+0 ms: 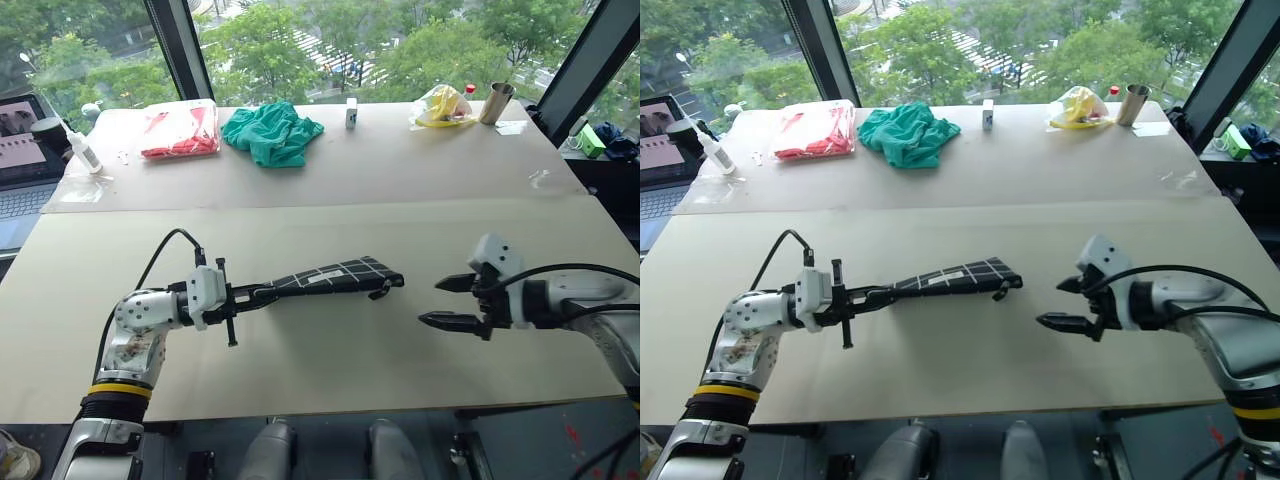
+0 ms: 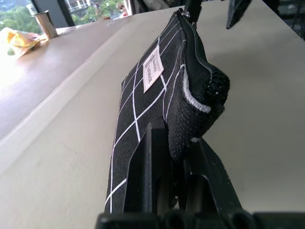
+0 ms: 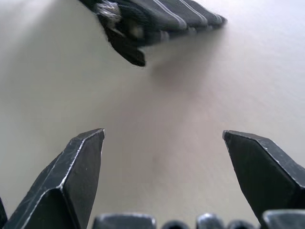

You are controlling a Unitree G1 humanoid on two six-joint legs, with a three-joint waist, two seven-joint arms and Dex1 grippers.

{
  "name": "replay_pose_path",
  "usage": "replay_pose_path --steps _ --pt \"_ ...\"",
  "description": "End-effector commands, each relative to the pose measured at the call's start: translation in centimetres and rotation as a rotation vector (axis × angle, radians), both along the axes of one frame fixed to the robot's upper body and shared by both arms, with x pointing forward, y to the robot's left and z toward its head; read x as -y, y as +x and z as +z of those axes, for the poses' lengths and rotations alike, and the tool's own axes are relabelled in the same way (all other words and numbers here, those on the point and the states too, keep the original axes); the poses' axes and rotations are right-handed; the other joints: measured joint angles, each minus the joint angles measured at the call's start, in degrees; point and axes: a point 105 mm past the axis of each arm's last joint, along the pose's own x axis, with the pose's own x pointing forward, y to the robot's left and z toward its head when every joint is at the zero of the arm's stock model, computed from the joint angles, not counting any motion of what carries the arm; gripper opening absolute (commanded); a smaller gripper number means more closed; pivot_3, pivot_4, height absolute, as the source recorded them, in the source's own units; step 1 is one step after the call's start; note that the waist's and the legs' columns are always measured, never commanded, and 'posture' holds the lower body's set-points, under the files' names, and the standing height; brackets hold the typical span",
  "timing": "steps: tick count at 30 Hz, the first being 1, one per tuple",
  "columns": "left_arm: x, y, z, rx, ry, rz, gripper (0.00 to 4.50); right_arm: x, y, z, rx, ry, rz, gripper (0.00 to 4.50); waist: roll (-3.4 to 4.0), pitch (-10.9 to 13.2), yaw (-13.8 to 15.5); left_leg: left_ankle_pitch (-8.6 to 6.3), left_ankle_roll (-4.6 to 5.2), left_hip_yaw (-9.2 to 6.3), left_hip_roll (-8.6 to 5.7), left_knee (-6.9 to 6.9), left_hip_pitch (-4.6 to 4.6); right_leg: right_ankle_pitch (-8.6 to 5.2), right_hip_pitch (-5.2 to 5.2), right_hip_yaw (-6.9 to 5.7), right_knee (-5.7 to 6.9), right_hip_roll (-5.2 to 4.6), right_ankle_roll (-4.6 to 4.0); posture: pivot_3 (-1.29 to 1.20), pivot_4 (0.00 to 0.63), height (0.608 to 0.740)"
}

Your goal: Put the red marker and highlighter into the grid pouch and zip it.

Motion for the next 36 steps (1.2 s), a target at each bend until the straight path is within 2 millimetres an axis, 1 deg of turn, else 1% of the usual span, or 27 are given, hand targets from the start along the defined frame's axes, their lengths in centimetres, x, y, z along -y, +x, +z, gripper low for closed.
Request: replay_pose_path --steps 1,5,7,9,10,12,13,14,15,16,17,18,19,20,22,23,26,29,32,34,36 --pt "-0.1 0.4 0.7 0.133 0.08 -0.086 0.0 1.7 0.4 2.5 0.115 0.022 -0.025 4.39 0.0 0.0 0.0 0.01 -0.01 0.01 0.0 0.01 0.01 0.0 0.02 0.0 0.01 0.0 0.0 0.0 0.15 0.74" --pt "0.4 1.2 0.9 0.19 0.123 -0.167 0.0 3.2 0.1 3.1 0.145 0.075 -0.078 4.39 -0.01 0.0 0.1 0.0 0.0 0.29 -0.01 0.05 0.03 0.0 0.12 -0.07 0.01 0.0 0.0 0.0 0.15 0.74" --pt "0.7 1.7 1.1 0.181 0.119 -0.184 0.74 3.6 -0.1 3.3 0.161 0.085 -0.101 4.5 -0.02 0.0 0.1 -0.01 0.02 0.32 -0.01 0.06 0.01 0.0 0.13 -0.11 -0.01 0.0 0.0 0.0 0.15 0.74" --pt "1.0 1.9 1.3 0.163 0.114 -0.206 1.05 3.5 -0.4 3.5 0.171 0.094 -0.099 4.5 -0.03 0.0 -0.1 -0.01 0.02 0.37 -0.01 0.08 -0.01 0.0 0.14 -0.1 -0.01 0.0 0.01 0.0 0.15 0.74" --pt "1.2 1.9 1.3 0.155 0.112 -0.218 1.58 3.4 -0.6 3.8 0.179 0.104 -0.096 4.5 -0.03 0.0 -0.1 -0.01 0.03 0.38 0.0 0.08 0.0 0.0 0.14 -0.1 0.0 0.0 0.01 0.0 0.15 0.74" --pt "1.3 1.7 1.2 0.13 0.117 -0.234 2.21 3.1 -0.8 4.4 0.196 0.124 -0.087 4.5 -0.03 0.0 -0.4 -0.01 0.03 0.39 0.01 0.07 0.01 0.0 0.13 -0.09 0.02 0.0 0.01 0.0 0.15 0.74" --pt "0.8 1.3 0.5 0.104 0.156 -0.236 2.38 2.6 -1.0 5.0 0.207 0.147 -0.07 4.5 -0.03 0.0 -0.6 -0.02 0.04 0.4 0.02 0.07 0.02 0.0 0.12 -0.09 0.02 0.0 0.01 0.0 0.15 0.74" --pt "0.5 1.1 0.1 0.086 0.184 -0.236 2.99 2.3 -1.1 5.3 0.213 0.162 -0.058 4.5 -0.03 0.0 -0.7 -0.02 0.04 0.39 0.04 0.07 0.03 0.0 0.13 -0.1 0.04 0.02 0.01 0.0 0.15 0.74" --pt "-0.3 0.9 -0.5 0.07 0.224 -0.22 3.14 1.8 -1.3 5.8 0.219 0.18 -0.038 4.5 -0.02 0.0 -0.9 -0.02 0.04 0.38 0.04 0.06 0.03 0.0 0.12 -0.1 0.05 0.02 0.01 0.0 0.15 0.74" --pt "-1.2 1.0 -1.1 0.047 0.266 -0.192 3.4 1.3 -1.5 6.2 0.224 0.2 -0.018 4.5 -0.02 0.0 -1.2 -0.02 0.05 0.37 0.04 0.05 0.05 0.0 0.12 -0.09 0.07 0.02 0.01 0.0 0.15 0.74" --pt "-2.2 0.9 -1.6 0.034 0.313 -0.168 3.86 0.9 -1.7 6.6 0.229 0.22 0.0 4.5 -0.02 0.0 -1.3 -0.03 0.06 0.32 0.06 0.04 0.07 0.0 0.12 -0.09 0.09 0.04 0.01 0.0 0.15 0.74" --pt "-3.5 0.6 -2.2 -0.007 0.369 -0.144 4.09 0.4 -2.0 7.0 0.228 0.235 0.024 4.5 -0.03 0.0 -1.4 -0.03 0.06 0.27 0.06 0.03 0.07 0.0 0.12 -0.1 0.08 0.04 0.01 0.0 0.15 0.74" --pt "-4.8 0.3 -2.7 -0.05 0.421 -0.124 4.44 -0.1 -2.3 7.2 0.223 0.245 0.046 4.5 -0.03 0.0 -1.6 -0.03 0.06 0.23 0.06 0.03 0.07 0.0 0.12 -0.12 0.09 0.05 0.01 0.0 0.15 0.74" --pt "-5.8 -0.1 -2.9 -0.063 0.46 -0.115 4.44 -0.5 -2.6 7.3 0.213 0.256 0.066 4.5 -0.02 0.0 -1.7 -0.03 0.06 0.13 0.08 0.03 0.06 0.0 0.11 -0.12 0.08 0.06 0.01 0.0 0.15 0.74" --pt "-7.2 -1.0 -2.7 -0.131 0.467 -0.09 4.44 -1.1 -3.2 7.0 0.185 0.253 0.103 4.5 -0.02 0.0 -1.7 -0.04 0.08 -0.08 0.09 0.0 0.12 0.0 0.15 -0.12 0.1 0.07 0.01 0.0 0.15 0.74" --pt "-7.4 -1.4 -2.2 -0.163 0.432 -0.076 4.44 -1.4 -3.3 6.7 0.173 0.244 0.114 4.5 0.0 0.0 -1.7 -0.05 0.09 -0.1 0.09 -0.02 0.15 0.0 0.18 -0.11 0.08 0.07 0.01 0.0 0.15 0.74" --pt "-7.9 -1.2 0.7 -0.259 0.269 0.038 4.44 -1.8 -3.6 6.0 0.138 0.227 0.14 4.5 0.03 0.0 -1.5 -0.08 0.14 -0.11 0.09 -0.04 0.19 -0.01 0.2 -0.07 0.09 0.06 0.02 0.0 0.15 0.74" --pt "-9.1 -1.2 2.6 -0.469 0.099 0.22 4.44 -1.9 -3.5 5.5 0.135 0.213 0.143 4.5 -0.01 0.1 -1.2 -0.08 0.14 -0.21 0.1 0.05 0.07 -0.02 0.2 -0.14 0.09 0.07 0.04 0.0 0.15 0.74" --pt "-9.7 -1.7 3.4 -0.599 -0.055 0.366 4.44 -1.2 -3.2 4.7 0.141 0.193 0.116 4.5 0.01 0.1 -1.5 -0.09 0.16 -0.18 0.09 0.02 0.12 -0.03 0.18 -0.08 0.11 0.07 0.05 0.0 0.15 0.74" --pt "-10.5 -2.2 3.4 -0.598 -0.164 0.486 4.44 0.4 -2.5 4.0 0.144 0.183 0.044 4.5 0.03 0.1 -1.6 -0.1 0.17 -0.15 0.1 -0.03 0.19 -0.03 0.19 -0.04 0.11 0.07 0.06 0.0 0.15 0.74" --pt "-11.5 -2.4 2.8 -0.581 -0.197 0.605 4.44 1.7 -2.1 3.4 0.147 0.177 -0.014 4.5 0.02 0.1 -1.6 -0.12 0.2 -0.12 0.12 -0.1 0.29 -0.03 0.26 0.01 0.09 0.07 0.05 0.0 0.15 0.74"
